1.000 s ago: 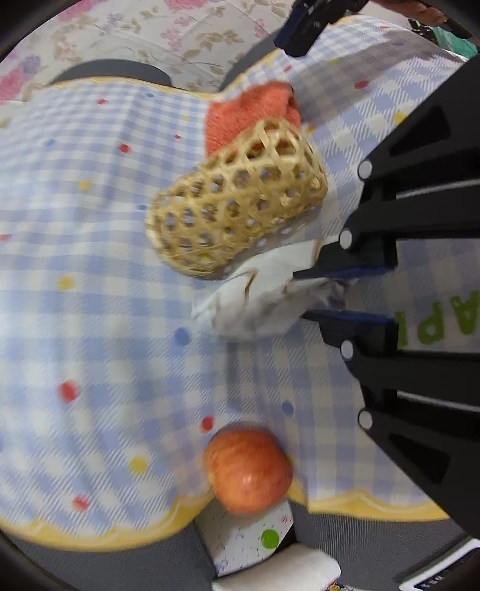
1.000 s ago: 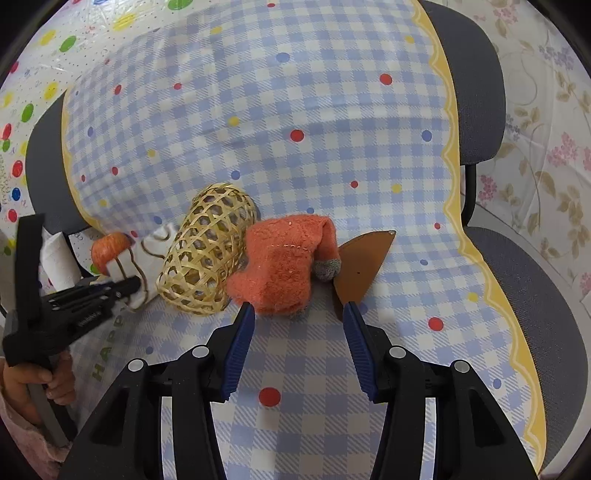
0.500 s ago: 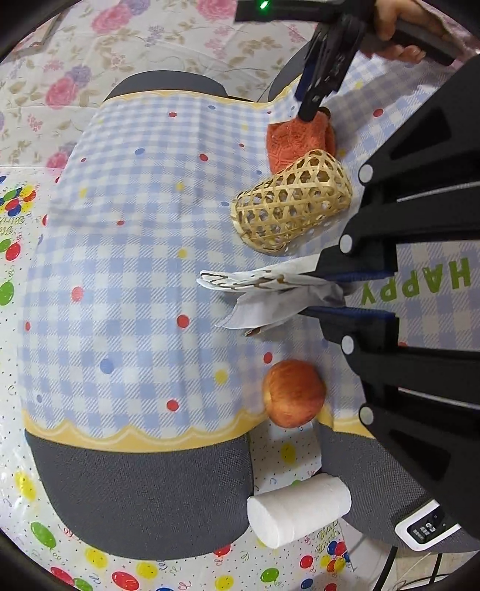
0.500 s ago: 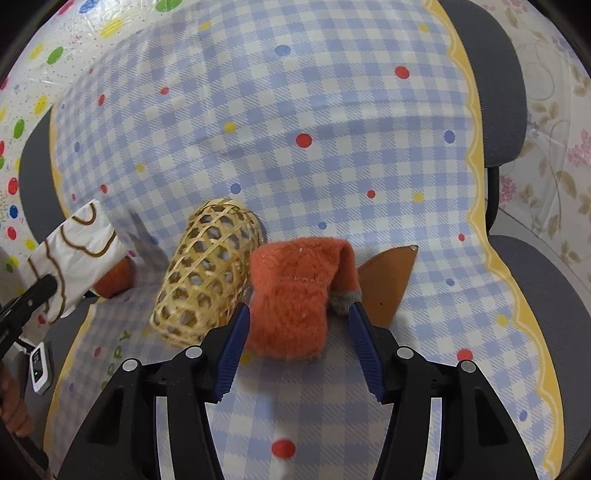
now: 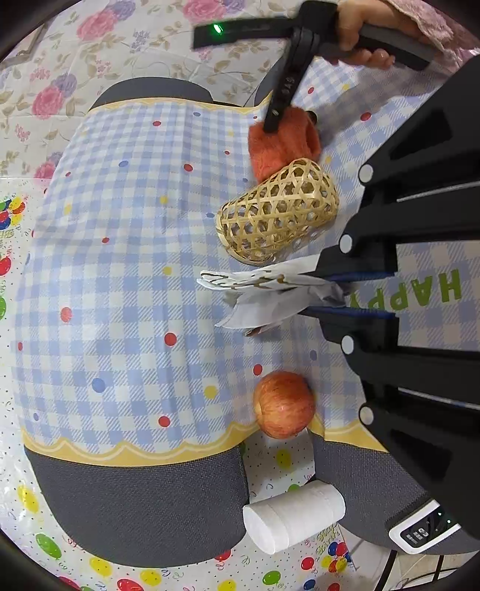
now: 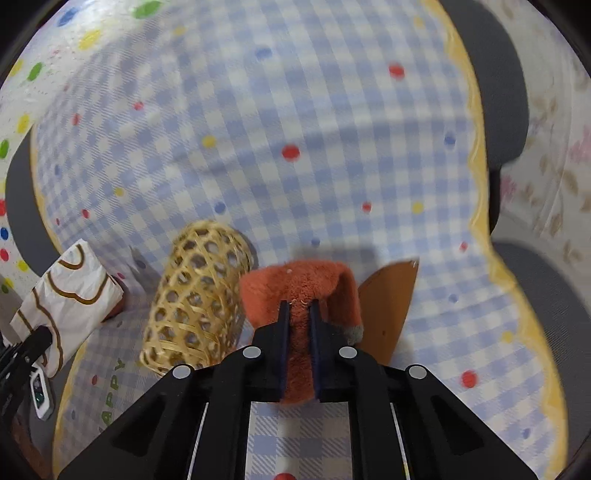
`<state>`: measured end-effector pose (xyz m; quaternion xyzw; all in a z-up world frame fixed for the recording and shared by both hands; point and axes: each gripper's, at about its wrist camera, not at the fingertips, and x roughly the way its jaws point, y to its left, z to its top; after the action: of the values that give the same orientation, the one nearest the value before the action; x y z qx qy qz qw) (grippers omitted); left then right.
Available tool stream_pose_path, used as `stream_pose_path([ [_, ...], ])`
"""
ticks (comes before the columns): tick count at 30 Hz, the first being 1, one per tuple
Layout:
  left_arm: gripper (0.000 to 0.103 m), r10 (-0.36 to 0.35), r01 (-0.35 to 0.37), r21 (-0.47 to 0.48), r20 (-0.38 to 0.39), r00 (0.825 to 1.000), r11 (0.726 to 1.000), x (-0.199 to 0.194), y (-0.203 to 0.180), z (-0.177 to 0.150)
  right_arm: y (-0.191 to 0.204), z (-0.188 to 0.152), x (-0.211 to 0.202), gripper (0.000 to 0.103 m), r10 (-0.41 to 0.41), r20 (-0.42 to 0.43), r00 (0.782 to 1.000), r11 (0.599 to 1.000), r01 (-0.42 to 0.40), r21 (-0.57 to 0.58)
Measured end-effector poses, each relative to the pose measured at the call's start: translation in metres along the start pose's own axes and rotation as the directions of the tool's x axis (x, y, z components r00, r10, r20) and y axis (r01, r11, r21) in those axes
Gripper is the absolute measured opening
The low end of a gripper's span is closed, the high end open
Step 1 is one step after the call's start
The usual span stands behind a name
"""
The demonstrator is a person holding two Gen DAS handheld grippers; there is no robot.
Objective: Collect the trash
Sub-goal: 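Grasp and lift the orange knitted item with the right tool while the left tool holds the wrapper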
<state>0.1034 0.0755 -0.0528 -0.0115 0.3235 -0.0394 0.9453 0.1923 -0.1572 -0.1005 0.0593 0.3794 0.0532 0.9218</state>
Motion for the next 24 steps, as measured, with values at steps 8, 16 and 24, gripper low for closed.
stream_pose_path([
  [8,0.009,-0.018,0.019,-0.01,0.079,0.997,1.0,-0.034,-0.005,0.01,0.024,0.031,-0.106,0.01,-0.031,0.21,0.977,0.982,0.068,-0.174],
  [16,0.009,-0.057,0.053,0.03,0.127,0.99,0.998,-0.064,-0.025,0.012,0.018,0.013,-0.151,0.01,0.031,0.219,0.975,0.985,0.008,-0.173],
  [24,0.009,-0.123,0.111,0.106,0.114,0.986,0.988,-0.081,-0.06,-0.009,0.008,-0.032,-0.173,0.01,0.04,0.205,0.978,0.992,-0.014,-0.129],
])
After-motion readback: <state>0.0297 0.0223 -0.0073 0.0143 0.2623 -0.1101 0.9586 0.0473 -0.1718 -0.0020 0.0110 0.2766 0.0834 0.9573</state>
